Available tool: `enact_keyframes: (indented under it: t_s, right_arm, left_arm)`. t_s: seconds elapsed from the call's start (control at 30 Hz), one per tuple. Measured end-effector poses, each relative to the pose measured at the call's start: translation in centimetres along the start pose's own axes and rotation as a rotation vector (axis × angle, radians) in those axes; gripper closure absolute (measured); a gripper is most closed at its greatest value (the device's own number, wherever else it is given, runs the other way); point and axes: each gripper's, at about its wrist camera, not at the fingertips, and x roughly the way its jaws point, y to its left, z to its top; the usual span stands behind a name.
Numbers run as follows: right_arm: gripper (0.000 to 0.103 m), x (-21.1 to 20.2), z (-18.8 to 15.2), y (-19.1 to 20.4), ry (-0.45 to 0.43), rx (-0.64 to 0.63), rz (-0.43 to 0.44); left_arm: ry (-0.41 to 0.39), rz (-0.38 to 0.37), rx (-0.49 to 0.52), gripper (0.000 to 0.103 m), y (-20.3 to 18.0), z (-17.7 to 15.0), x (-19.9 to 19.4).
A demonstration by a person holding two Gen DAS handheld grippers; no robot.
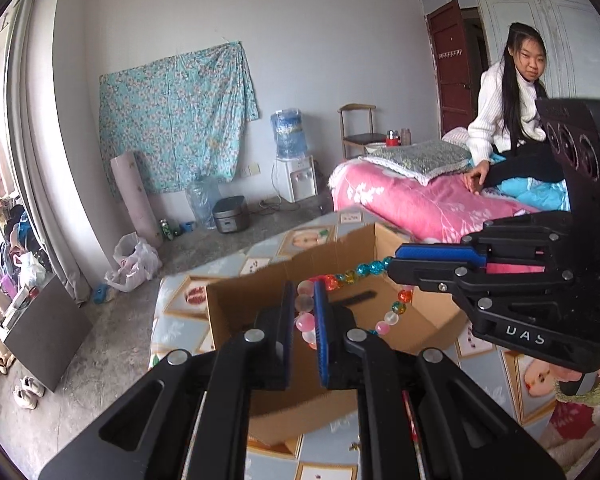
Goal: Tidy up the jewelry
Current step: 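Carry the bracelet into the cardboard box and open the left gripper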
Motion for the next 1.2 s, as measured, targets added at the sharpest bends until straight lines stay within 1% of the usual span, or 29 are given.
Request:
enact_keyframes:
  t_s: [0.07,0.13,0.2,0.3,0.43,0.47,0.53,0.63,0.67,0.77,0.8,0.83,0.87,0.9,0.93,0.97,1.0,1.07,1.1,1.13,1.17,1.2]
  right_arm:
    - [0.096,0.9,0.9,-1.1,0.008,0.017,0.025]
    - [0.096,2.1,1.8,-2.4,0.034,0.037,0.057]
    - [0.096,4.3,2.7,-3.9,0.095,0.077,0.107]
    - [0.096,7.8,3.4,-5.7,0.199,0.126,0.159]
    - [0.096,11.9,2.6,-6.4,0.356,0.170,0.231]
    - [0.096,13.3,2.2,-6.5,0.406,0.172,0.242]
    - [0.096,15.1,1.4,-6.5,0.479,0.185,0.265]
    - [0.096,18.2,0.4,-7.0,0.597,0.223,0.298]
    - [0.096,19.3,0.1,-7.1,0.635,0.241,0.310]
    - [0.095,21.7,-0.8,-7.6,0.713,0.296,0.336]
    - [0.091,22.7,-1.1,-7.8,0.740,0.326,0.348]
    - [0.089,23.4,-1.4,-8.0,0.759,0.351,0.357]
    - [0.087,23.6,-1.5,-8.1,0.765,0.378,0.359]
    - [0.081,23.8,-1.5,-8.3,0.760,0.398,0.355]
    - [0.079,23.7,-1.4,-8.5,0.748,0.406,0.353]
    - [0.079,23.4,-1.2,-8.7,0.724,0.416,0.352]
    - [0.079,23.0,-1.0,-8.9,0.709,0.421,0.349]
    - [0.077,21.7,-0.5,-9.3,0.675,0.423,0.338]
    - [0.074,20.6,-0.1,-9.7,0.649,0.421,0.332]
    - [0.068,19.3,0.4,-10.1,0.616,0.416,0.320]
    - [0.063,17.7,0.8,-10.5,0.580,0.406,0.306]
    - [0.053,16.3,1.2,-10.9,0.546,0.397,0.289]
  left_arm:
    - [-0.004,-0.019,-0.001,0.094,0.3,1.2,0.9]
    - [0.010,-0.039,-0.002,0.094,1.0,2.5,2.5]
    - [0.041,-0.053,-0.013,0.094,1.9,3.2,4.3]
    - [0.136,-0.077,-0.040,0.094,3.3,3.6,7.9]
    - [0.290,-0.113,-0.060,0.094,4.0,2.1,12.5]
    - [0.334,-0.115,-0.056,0.094,4.2,1.5,13.7]
    - [0.395,-0.114,-0.049,0.094,4.4,0.3,15.5]
    - [0.497,-0.117,-0.073,0.094,5.3,-1.3,18.5]
    - [0.526,-0.111,-0.069,0.094,5.4,-1.7,19.3]
    - [0.595,-0.080,-0.056,0.093,5.8,-2.4,21.0]
    - [0.611,-0.078,-0.059,0.093,5.9,-2.6,21.3]
    - [0.621,-0.077,-0.068,0.093,6.2,-2.8,21.5]
    - [0.633,-0.074,-0.076,0.093,6.3,-3.1,21.8]
    - [0.633,-0.072,-0.080,0.092,6.3,-3.1,21.7]
    - [0.625,-0.075,-0.084,0.091,6.2,-2.9,21.6]
    - [0.616,-0.075,-0.087,0.087,6.3,-2.8,21.4]
    - [0.600,-0.069,-0.094,0.085,6.4,-2.7,21.0]
    - [0.570,-0.072,-0.107,0.084,6.7,-2.2,20.1]
    - [0.549,-0.071,-0.118,0.084,7.0,-1.8,19.3]
    - [0.527,-0.072,-0.129,0.083,7.2,-1.5,18.5]
    - [0.497,-0.076,-0.144,0.079,7.6,-1.1,17.3]
    - [0.470,-0.076,-0.159,0.076,8.0,-0.8,16.3]
